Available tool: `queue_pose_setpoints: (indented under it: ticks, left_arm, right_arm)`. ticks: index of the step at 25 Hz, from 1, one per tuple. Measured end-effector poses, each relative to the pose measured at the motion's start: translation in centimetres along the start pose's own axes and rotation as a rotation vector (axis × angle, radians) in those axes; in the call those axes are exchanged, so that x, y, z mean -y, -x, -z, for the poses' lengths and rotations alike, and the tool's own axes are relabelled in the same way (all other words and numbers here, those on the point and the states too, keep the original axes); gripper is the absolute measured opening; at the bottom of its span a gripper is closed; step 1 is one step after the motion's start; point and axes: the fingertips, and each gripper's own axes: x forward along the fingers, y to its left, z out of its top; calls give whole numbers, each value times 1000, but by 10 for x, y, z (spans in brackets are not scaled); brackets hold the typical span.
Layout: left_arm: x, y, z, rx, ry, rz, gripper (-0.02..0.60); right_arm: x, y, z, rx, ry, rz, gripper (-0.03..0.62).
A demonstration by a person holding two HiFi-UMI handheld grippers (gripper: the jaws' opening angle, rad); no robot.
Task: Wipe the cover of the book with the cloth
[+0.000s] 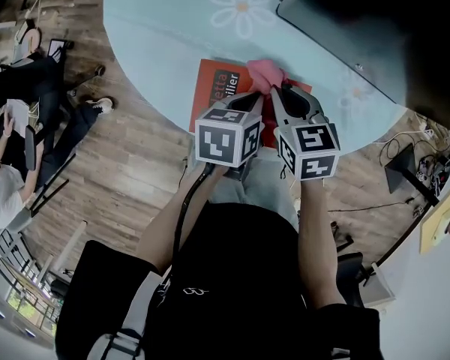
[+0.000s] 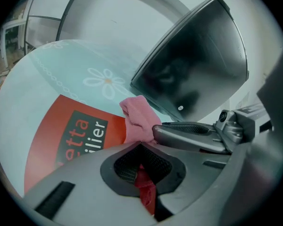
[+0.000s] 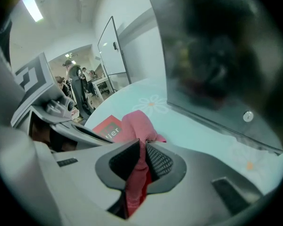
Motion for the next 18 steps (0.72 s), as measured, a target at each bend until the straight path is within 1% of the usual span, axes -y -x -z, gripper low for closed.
queue_pose_setpoints:
  ticks: [9, 16, 18]
  left_arm:
    - [32, -19, 9, -20, 5, 33, 12]
    - [51, -32, 13, -2, 5, 41, 12]
    - [59, -36, 15, -3, 3, 51, 12]
  right_arm:
    - [29, 22, 16, 2, -8, 30, 43]
    - [48, 33, 24, 11, -8, 26, 43]
    - [54, 38, 27, 0, 0, 44, 43]
